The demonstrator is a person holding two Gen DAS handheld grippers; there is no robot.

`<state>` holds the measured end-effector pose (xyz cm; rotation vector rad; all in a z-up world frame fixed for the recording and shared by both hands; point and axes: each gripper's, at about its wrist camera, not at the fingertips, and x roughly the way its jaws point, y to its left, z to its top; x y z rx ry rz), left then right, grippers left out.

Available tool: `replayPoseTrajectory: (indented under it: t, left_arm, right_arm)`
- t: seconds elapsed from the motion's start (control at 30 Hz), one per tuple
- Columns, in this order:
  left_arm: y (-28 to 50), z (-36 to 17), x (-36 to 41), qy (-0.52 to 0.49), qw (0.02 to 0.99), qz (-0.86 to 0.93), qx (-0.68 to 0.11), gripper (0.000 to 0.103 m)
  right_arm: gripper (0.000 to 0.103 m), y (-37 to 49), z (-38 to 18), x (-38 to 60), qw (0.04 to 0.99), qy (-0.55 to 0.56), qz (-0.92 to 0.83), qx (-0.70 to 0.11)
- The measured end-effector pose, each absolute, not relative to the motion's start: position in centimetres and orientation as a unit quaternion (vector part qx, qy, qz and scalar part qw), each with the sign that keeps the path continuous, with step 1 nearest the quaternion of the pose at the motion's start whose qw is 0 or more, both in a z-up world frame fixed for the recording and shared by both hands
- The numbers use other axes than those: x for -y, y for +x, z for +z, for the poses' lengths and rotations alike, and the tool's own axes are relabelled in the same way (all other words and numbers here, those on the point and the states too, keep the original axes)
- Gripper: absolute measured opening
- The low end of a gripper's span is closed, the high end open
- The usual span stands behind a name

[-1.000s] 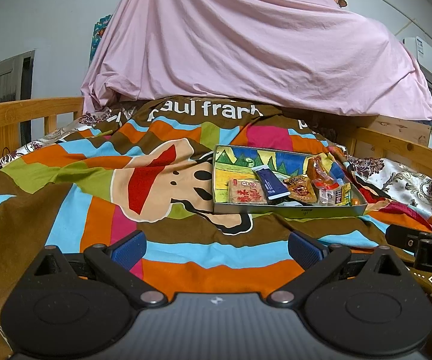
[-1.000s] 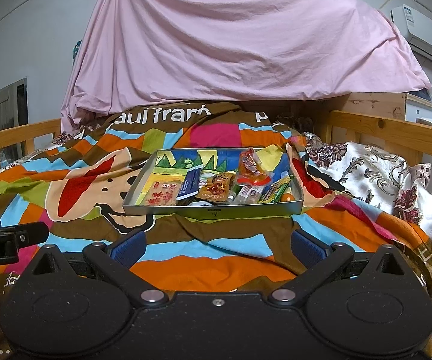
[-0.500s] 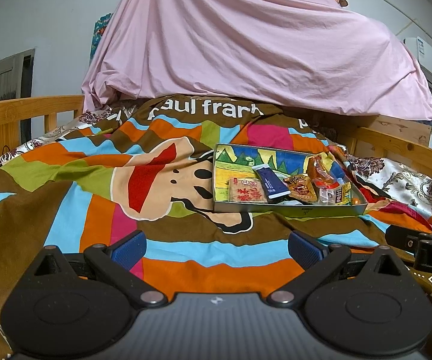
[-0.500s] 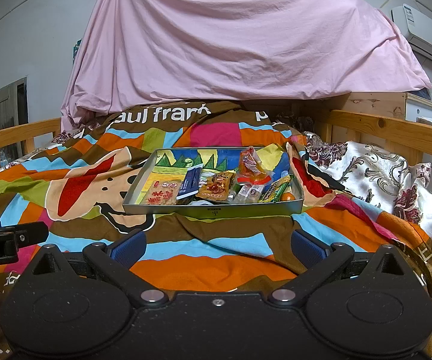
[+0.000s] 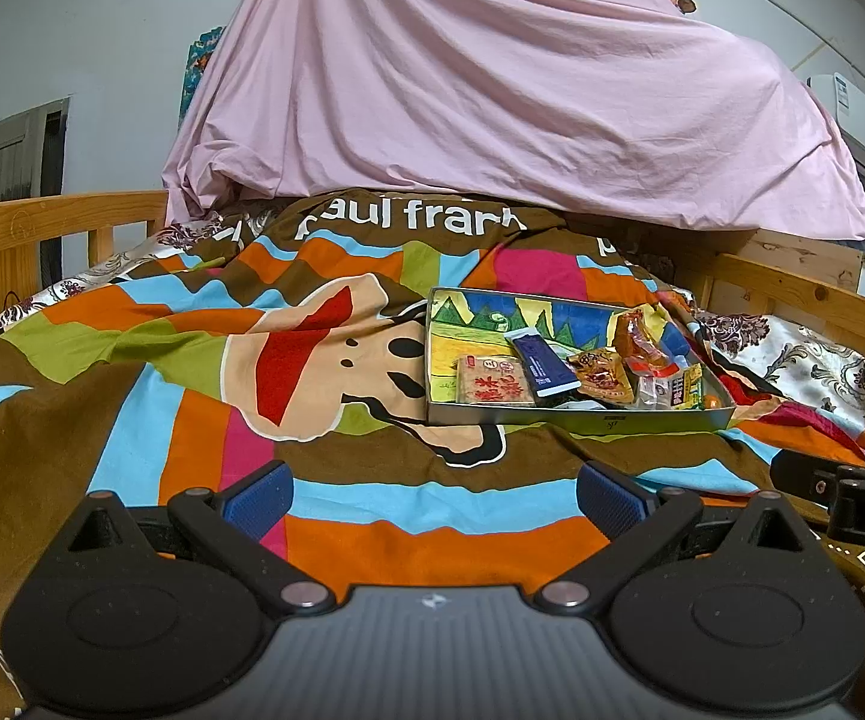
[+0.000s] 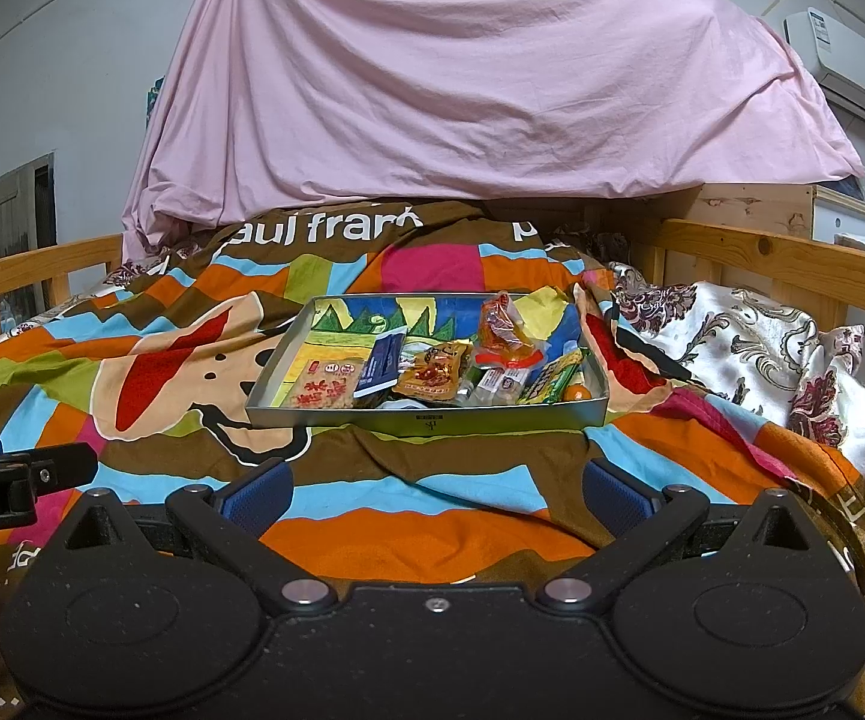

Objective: Organize snacks

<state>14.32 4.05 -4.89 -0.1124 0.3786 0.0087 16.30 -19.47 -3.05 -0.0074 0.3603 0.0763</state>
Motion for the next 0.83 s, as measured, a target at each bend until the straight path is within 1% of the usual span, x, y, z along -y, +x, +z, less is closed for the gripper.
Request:
replayPoseTrajectory:
  t: [0.37,0.83]
  left_arm:
    - [14.36,-4.87,-4.07,-0.048,0.979,0.025,-0.195,0.103]
    - [14.08,-4.58,-3.62,-0.019,0.983,0.043,-0.179,0.103]
  right_arm:
    - [0.102,16.33,-3.03,19.44,0.983,-0.004,0.038,-0.18]
    - [0.102,16.35,-3.03,19.42,0.983,-0.004,0.038,-0.181]
